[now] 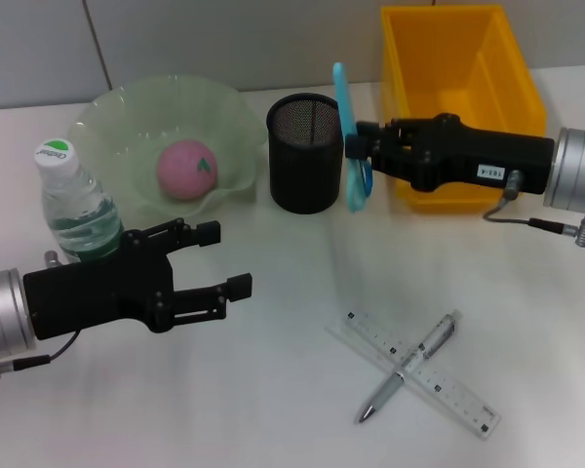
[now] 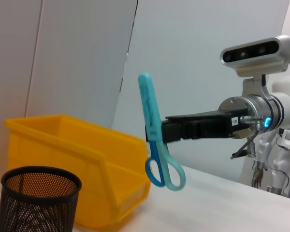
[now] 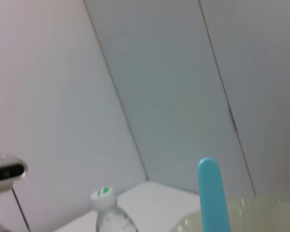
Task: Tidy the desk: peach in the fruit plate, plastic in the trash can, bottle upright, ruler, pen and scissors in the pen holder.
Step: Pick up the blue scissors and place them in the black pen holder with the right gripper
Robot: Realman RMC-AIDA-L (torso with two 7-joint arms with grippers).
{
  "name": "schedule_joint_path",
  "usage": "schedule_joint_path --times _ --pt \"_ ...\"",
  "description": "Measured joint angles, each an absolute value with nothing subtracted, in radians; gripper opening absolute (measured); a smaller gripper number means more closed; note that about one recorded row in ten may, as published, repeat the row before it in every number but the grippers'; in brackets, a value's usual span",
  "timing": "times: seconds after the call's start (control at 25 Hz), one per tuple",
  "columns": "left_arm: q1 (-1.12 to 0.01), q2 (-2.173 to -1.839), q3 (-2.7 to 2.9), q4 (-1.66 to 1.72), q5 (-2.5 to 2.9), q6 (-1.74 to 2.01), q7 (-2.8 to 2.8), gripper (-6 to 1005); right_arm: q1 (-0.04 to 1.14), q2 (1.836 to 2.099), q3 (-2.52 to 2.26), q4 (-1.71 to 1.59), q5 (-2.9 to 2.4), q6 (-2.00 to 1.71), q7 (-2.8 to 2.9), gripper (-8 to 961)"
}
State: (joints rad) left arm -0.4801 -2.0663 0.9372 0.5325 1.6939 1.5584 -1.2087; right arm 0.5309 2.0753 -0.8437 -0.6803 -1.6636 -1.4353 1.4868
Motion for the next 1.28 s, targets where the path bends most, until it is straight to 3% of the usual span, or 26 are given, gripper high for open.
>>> schedule_joint_path --times 0.72,1.28 --pt "-0.479 -2.069 0.937 0.532 1.684 1.547 -1.218 844 0.545 2.08 -0.837 -0.677 -1.466 -1.315 1.192 230" --pt "-0.474 -2.068 0.937 0.532 1.663 1.54 -1.22 844 0.578 2.088 -0.863 -0.768 -1.392 -1.168 0.656 232"
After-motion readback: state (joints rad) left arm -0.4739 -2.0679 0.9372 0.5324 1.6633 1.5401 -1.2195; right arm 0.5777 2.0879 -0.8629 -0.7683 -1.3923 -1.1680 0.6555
